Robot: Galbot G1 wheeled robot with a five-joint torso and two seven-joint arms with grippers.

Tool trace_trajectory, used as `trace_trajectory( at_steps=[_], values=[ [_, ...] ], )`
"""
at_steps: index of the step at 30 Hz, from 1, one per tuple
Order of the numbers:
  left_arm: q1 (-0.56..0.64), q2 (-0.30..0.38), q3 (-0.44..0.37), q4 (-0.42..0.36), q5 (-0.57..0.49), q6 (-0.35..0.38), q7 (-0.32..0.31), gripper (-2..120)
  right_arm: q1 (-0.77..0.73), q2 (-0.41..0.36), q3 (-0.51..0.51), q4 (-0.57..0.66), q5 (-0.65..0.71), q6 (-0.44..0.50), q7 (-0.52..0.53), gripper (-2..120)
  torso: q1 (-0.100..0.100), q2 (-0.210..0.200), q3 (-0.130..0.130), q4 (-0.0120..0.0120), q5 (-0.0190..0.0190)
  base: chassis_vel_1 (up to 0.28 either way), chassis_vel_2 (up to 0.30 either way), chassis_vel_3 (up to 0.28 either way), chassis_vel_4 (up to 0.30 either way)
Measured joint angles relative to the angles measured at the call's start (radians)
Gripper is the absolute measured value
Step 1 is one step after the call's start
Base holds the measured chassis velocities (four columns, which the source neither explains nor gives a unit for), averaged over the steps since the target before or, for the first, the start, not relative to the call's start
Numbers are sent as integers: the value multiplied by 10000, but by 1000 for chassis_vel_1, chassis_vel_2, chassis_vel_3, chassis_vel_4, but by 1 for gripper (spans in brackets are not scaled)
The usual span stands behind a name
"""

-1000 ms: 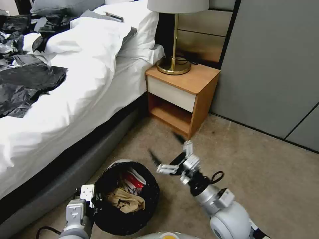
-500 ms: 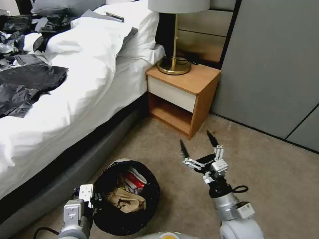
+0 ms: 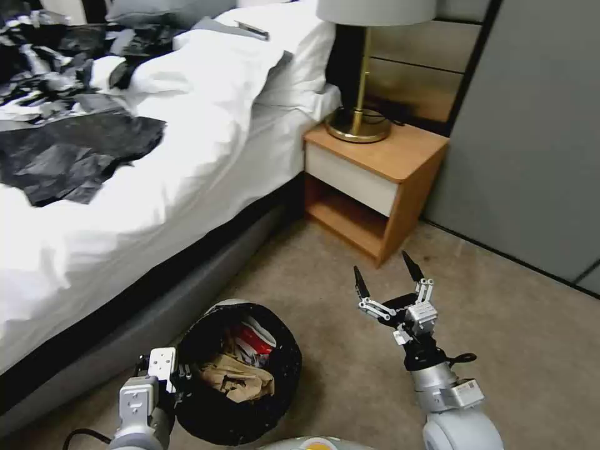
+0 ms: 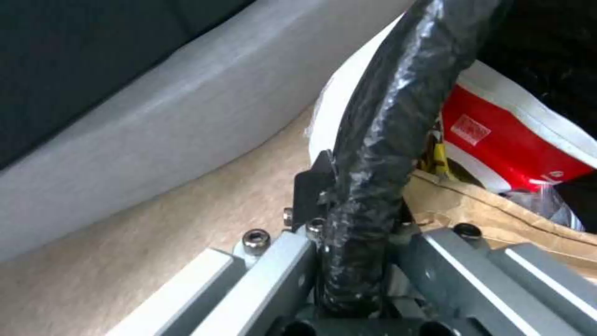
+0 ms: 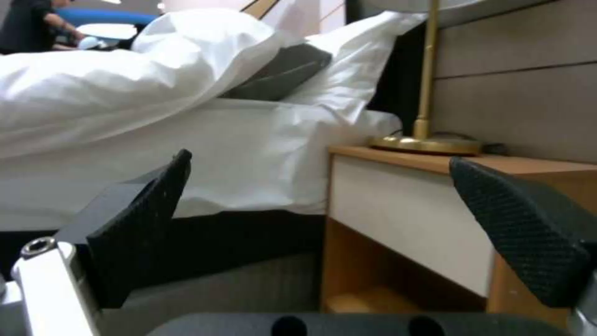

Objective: Pick up the trash bin, then pick up the garbage from the floor and place it into the trash bin.

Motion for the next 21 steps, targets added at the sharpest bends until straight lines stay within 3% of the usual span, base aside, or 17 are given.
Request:
trace_trajectory(
  at_steps=[21],
  values=[
    [130,-9,23,-50,60,7,7,0,-2,-60,343,98,34,-388,208,100,0,0,0,1,0,123,122,123,119]
  ],
)
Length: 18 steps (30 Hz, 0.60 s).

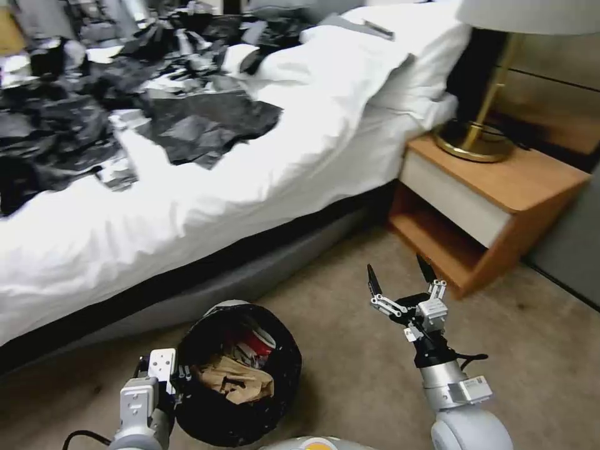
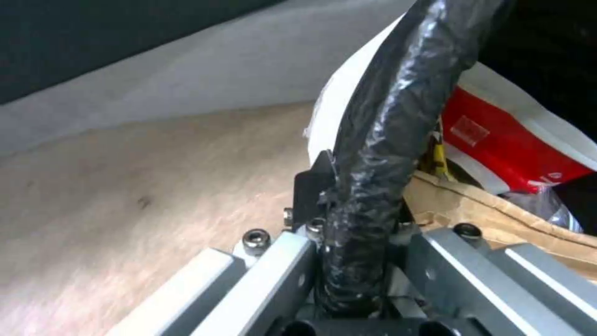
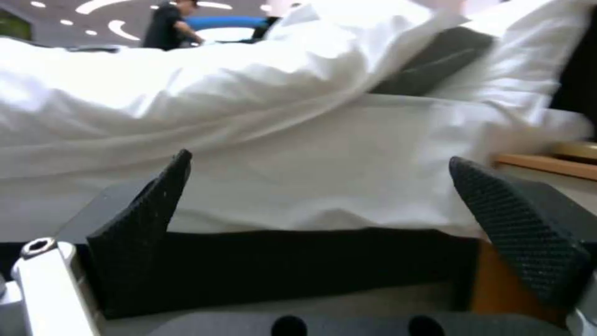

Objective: Pick up the trash bin, then pick up the garbage from the floor and place it into the trash bin.

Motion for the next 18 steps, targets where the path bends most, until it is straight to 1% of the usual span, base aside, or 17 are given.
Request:
trace_trajectory(
  at_steps=[18],
  values=[
    [186,5,25,-126,0,71,9,0,-55,-95,-286,73,-52,-38,-323,100,0,1,1,-1,0,125,125,128,126]
  ],
)
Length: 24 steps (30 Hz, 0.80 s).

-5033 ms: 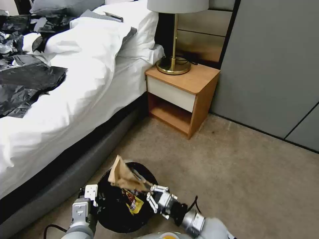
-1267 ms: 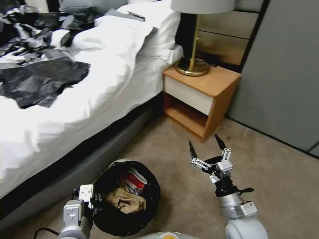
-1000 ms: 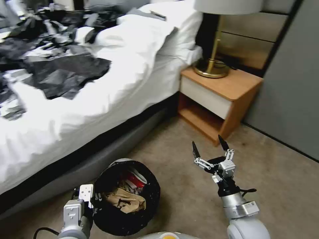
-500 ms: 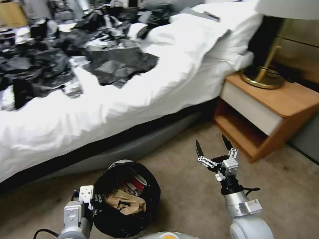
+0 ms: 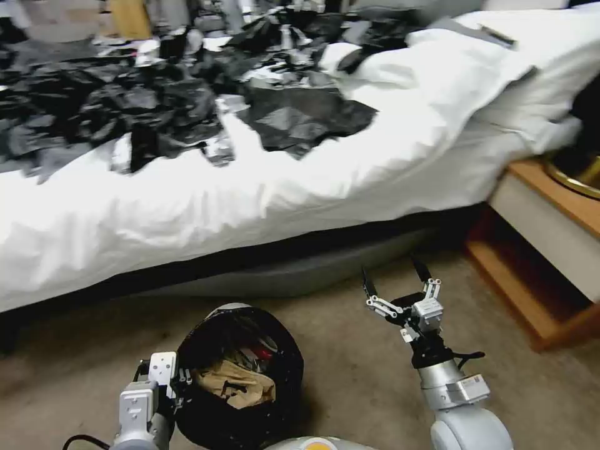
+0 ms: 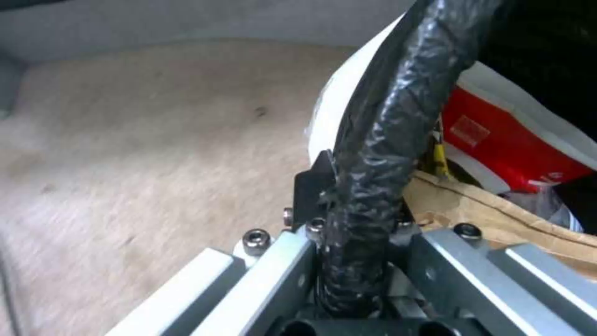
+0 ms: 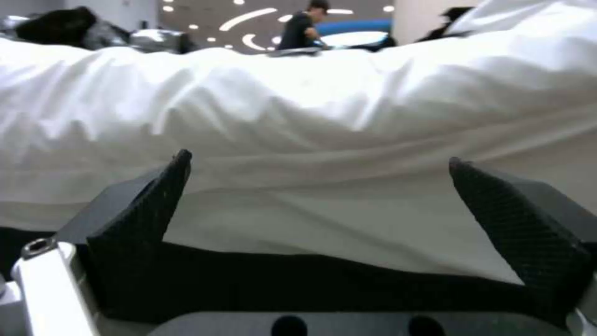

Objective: Pick up the trash bin, then pick up the garbage from the floor and place it into the trash bin.

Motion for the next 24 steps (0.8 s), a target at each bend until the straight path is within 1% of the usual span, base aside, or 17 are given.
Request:
trace_trajectory(
  at_steps=[24],
  values=[
    [45,39,-134,-47,-32,64,8,0,92,-47,-252,-35,-151,67,-348,100,0,0,0,0,0,121,123,130,127]
  ],
)
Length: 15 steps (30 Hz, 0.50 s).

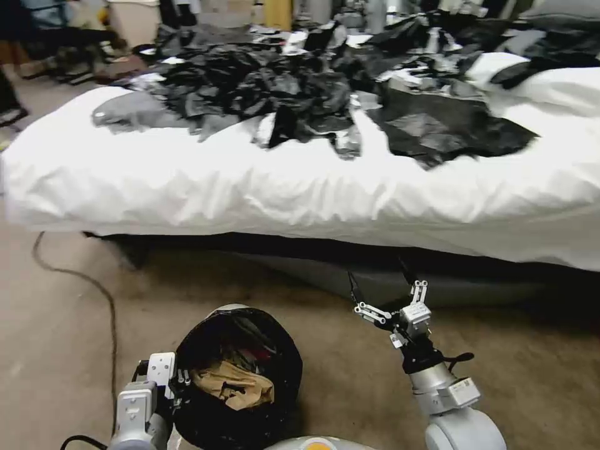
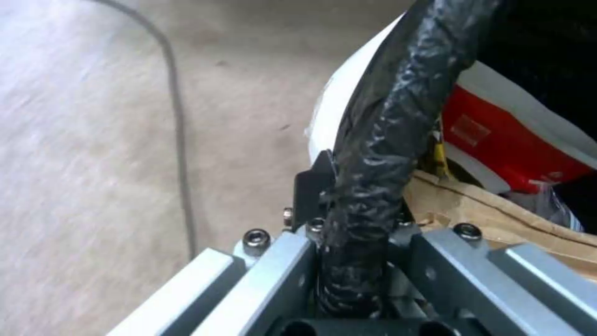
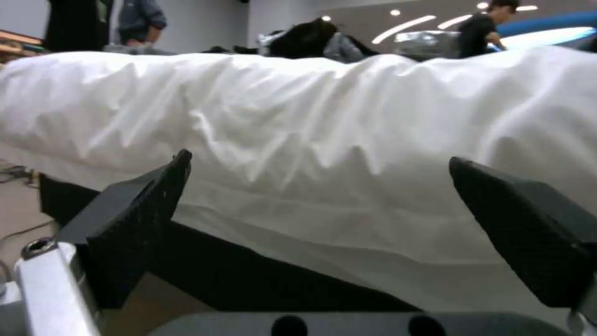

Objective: Pick up the trash bin, then pick up the garbage from the floor and place it into the trash bin.

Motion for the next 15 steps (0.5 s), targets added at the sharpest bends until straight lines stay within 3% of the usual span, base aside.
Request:
trace_trajectory(
  at_steps=[15],
  values=[
    [7,-9,-31,-52,-14,8,-1,0,-11,17,-50,-41,-31,58,-48,100,0,0,-1,0,0,131,124,122,120]
  ],
)
